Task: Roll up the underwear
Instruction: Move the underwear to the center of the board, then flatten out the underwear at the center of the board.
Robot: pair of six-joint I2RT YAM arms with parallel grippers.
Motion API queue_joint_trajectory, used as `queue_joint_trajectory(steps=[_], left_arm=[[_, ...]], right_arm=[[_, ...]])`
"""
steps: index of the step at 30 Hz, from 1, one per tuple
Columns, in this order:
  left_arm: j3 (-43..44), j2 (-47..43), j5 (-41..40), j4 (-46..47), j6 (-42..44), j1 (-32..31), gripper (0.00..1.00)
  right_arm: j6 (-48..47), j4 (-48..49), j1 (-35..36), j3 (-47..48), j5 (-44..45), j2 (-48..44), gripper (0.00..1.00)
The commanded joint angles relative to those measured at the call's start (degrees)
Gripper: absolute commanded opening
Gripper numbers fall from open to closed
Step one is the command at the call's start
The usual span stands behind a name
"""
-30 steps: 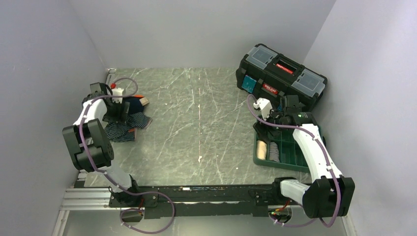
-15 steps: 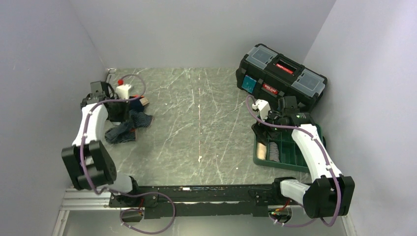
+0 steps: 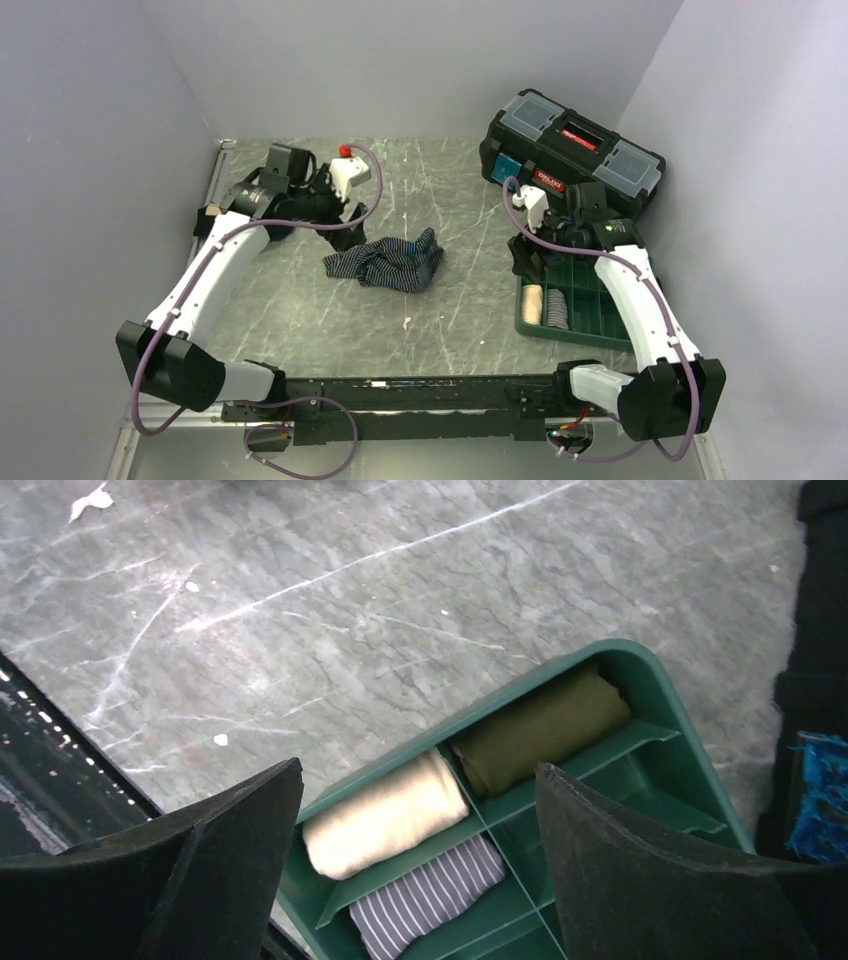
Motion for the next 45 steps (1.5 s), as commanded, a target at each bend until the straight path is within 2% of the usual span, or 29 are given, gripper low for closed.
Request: queue_joint_trajectory(steps=[1,7,12,16,20,28,31,34,36,38,39,40,45], left_arm=[[-8.2,-0.6,-8.9,2.3,1.7,0.1,1.0],[-16.1,-0.8,-13.8,6.6,3.9,0.2,0.99],[-18.6,0.6,-11.2,10.4,3.9,0.1,0.99],[-21.8,0.1,-9.8,14.1,3.7,0.3,0.99],[-25.3,-2.5,-10.3,17.4,3.9,1.0,1.0],[-29.8,-7.1,-11.9,19.3,4.5,4.1,0.99],[-29.5,-6.9,-11.6,19.0,4.5,4.2,0.99],[-29.0,-6.9,-11.7,19.1,4.6,4.3,0.99],[-28.7,-7.2,-11.0,19.3,4.3,4.8,0.99],[-28.3,-7.9,-9.9,19.5,3.7,5.5,0.99],[-28.2,-8.2,-9.4,19.6,3.4,6.2,0.99],[-28.0,-8.7,-8.8,19.8,3.0,6.9,0.99],[-26.9,-11.5,-3.2,21.4,-0.4,13.6,0.99]], right_arm=[[1.3,1.7,2.0,2.1,-2.6,1.8,0.89],[1.8,8.3,7.3,3.1,-7.5,7.0,0.89],[5.6,15.7,14.4,5.4,-8.9,16.3,0.88],[9.7,21.4,18.6,7.7,-5.5,24.5,0.85],[15.5,24.6,18.8,12.3,-3.6,33.0,0.8],[20.0,21.5,18.9,22.6,-4.3,48.7,0.7],[20.6,19.9,18.9,23.8,-5.9,51.8,0.62],[20.8,18.1,19.0,24.1,-8.4,53.5,0.49],[20.3,16.0,19.0,25.5,-9.7,54.1,0.36],[18.9,13.0,19.0,27.9,-10.0,53.8,0.19],[18.2,11.4,19.0,29.7,-9.6,53.3,0.06],[17.2,9.6,18.9,31.7,-8.9,52.6,0.0],[15.0,2.0,19.0,43.7,-7.5,47.7,0.0]])
